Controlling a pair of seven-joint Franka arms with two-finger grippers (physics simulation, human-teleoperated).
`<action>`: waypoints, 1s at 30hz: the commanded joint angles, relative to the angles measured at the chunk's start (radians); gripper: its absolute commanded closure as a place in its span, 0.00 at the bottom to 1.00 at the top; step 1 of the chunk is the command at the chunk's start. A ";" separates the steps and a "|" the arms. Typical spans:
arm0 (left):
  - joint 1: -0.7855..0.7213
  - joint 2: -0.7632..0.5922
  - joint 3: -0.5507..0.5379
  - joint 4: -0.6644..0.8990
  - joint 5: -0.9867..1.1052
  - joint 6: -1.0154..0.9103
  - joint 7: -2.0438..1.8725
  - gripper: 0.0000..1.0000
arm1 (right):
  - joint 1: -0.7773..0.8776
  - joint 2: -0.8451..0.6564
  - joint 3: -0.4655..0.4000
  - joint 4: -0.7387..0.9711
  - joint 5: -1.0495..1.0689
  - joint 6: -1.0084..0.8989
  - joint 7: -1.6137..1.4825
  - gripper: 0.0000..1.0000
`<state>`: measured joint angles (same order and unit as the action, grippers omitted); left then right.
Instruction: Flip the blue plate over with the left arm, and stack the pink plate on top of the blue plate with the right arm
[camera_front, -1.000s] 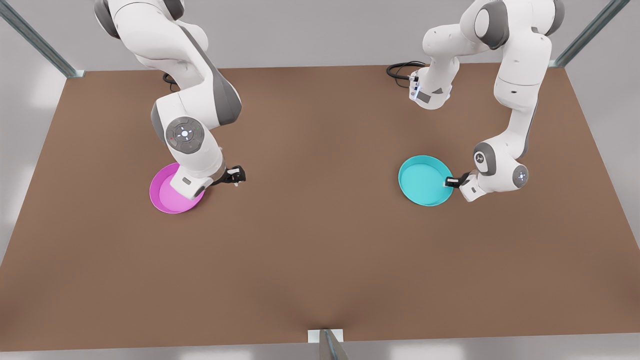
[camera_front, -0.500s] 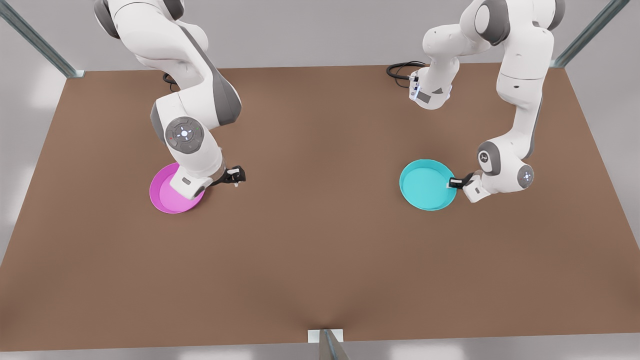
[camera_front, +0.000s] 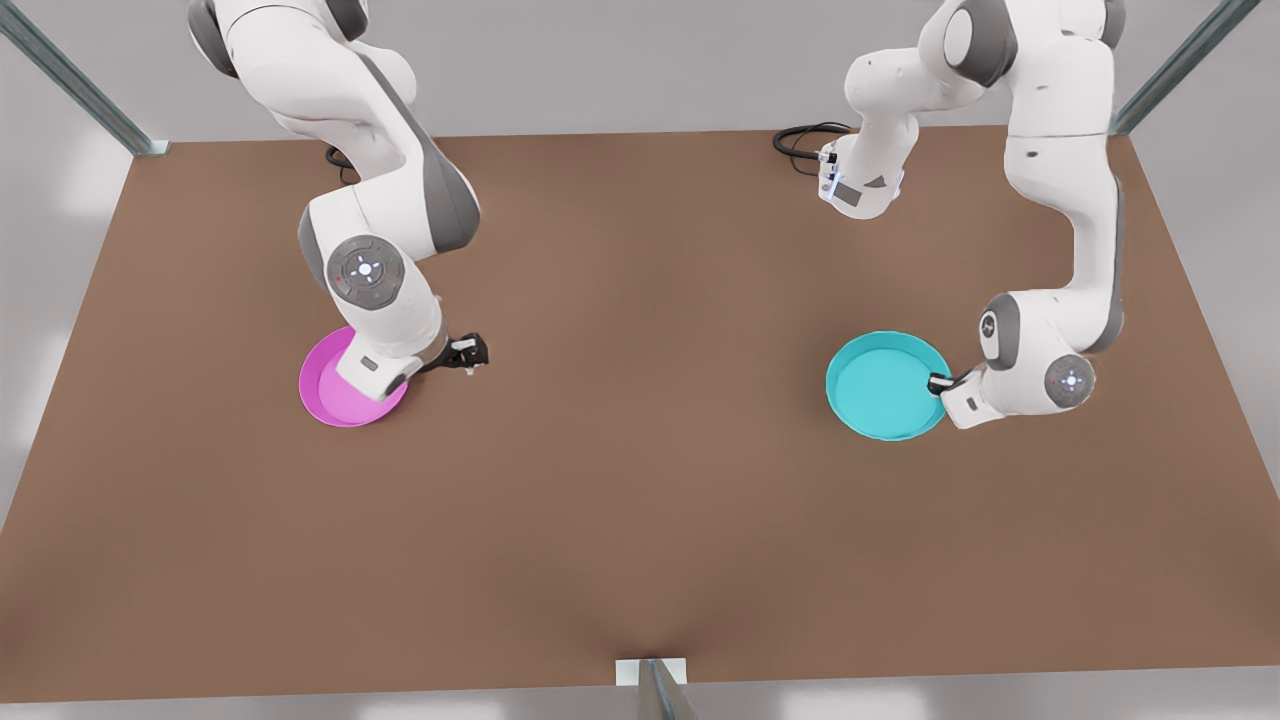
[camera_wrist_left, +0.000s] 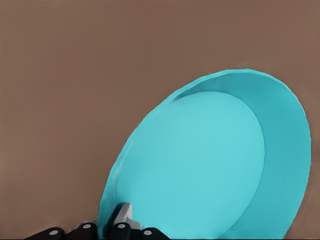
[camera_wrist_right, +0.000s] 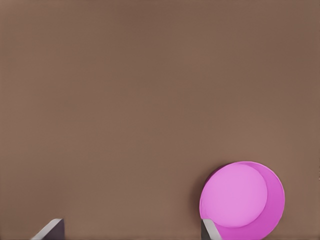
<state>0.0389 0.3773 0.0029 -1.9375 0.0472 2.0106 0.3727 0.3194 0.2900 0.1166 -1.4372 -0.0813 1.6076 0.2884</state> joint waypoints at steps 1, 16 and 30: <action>-0.017 0.002 0.000 0.011 0.117 -0.019 -0.009 0.79 | 0.000 0.000 0.000 0.000 0.000 0.000 0.000 0.00; -0.467 0.023 -0.001 0.158 0.668 -0.334 -0.566 0.79 | 0.000 0.000 0.000 0.001 0.000 0.000 0.000 0.00; -0.803 0.103 -0.001 0.160 0.884 -0.578 -1.195 0.79 | 0.000 0.000 0.000 0.001 0.000 0.000 0.000 0.00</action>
<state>-0.7671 0.4889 0.0012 -1.7779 0.9222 1.4250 -0.8409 0.3190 0.2900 0.1166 -1.4358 -0.0811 1.6076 0.2884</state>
